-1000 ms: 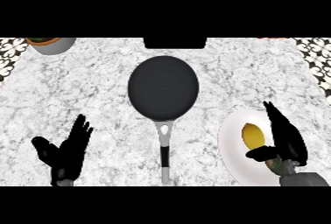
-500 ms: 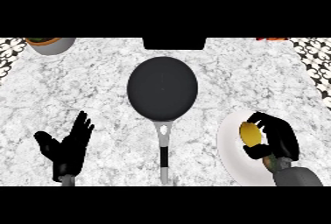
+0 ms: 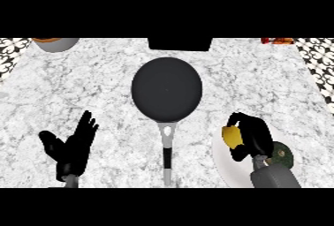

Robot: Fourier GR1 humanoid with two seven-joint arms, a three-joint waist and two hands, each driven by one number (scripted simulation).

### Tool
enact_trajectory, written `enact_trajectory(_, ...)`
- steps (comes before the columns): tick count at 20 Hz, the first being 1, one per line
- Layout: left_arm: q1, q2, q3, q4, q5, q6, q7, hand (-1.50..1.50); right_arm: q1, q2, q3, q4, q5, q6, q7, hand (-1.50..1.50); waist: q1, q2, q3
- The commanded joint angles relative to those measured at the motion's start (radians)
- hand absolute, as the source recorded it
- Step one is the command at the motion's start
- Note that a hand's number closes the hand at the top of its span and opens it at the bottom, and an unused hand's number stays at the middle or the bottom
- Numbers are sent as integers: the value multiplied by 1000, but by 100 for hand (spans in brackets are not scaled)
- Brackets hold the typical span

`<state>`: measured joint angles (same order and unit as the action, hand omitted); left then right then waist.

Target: Pick the lemon from the plate and place it in the pan

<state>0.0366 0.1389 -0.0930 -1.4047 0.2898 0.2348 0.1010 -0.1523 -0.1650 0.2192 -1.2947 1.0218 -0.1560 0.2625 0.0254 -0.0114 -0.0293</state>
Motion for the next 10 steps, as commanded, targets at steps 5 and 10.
enact_trajectory(5, -49, -26, -67, 17, -26, -22, 21, 0, -222, 161, 348, 34, 89, 97, 325, 150, 136, 27, 25)
enact_trajectory(10, -54, -29, -67, 39, -38, -10, 17, 0, -376, 164, 512, -37, 147, 29, 607, 150, 118, 9, 25)
